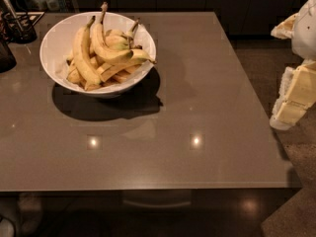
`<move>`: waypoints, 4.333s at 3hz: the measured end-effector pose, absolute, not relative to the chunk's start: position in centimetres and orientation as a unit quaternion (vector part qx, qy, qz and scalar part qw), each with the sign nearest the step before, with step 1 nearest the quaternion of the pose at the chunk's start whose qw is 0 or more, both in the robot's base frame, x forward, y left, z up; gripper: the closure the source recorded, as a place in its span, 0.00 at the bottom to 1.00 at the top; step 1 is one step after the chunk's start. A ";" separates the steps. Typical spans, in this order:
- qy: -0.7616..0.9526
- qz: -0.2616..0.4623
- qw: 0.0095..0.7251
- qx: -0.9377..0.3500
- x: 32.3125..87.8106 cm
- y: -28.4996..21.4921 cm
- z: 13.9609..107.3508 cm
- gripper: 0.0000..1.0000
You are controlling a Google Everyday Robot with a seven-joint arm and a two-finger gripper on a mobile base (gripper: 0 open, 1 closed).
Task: Pick banana from white bowl
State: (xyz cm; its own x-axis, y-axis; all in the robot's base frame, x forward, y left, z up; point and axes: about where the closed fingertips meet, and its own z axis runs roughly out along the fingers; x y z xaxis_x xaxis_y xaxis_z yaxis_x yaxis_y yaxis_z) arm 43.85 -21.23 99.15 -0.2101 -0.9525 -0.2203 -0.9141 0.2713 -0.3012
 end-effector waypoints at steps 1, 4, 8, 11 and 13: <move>0.774 -0.051 0.187 -0.602 43.9 -20.5 99.8 0.00; 0.734 -0.048 0.184 -0.652 44.8 -14.7 101.7 0.00; 0.767 -0.127 0.184 -0.601 50.9 -6.3 101.1 0.00; 0.747 -0.180 0.175 -0.615 56.6 2.3 100.1 0.00; 0.746 -0.165 0.190 -0.616 57.5 4.5 100.1 0.00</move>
Offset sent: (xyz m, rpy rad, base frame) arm 0.0115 0.0610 0.0250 0.0089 0.0411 0.0911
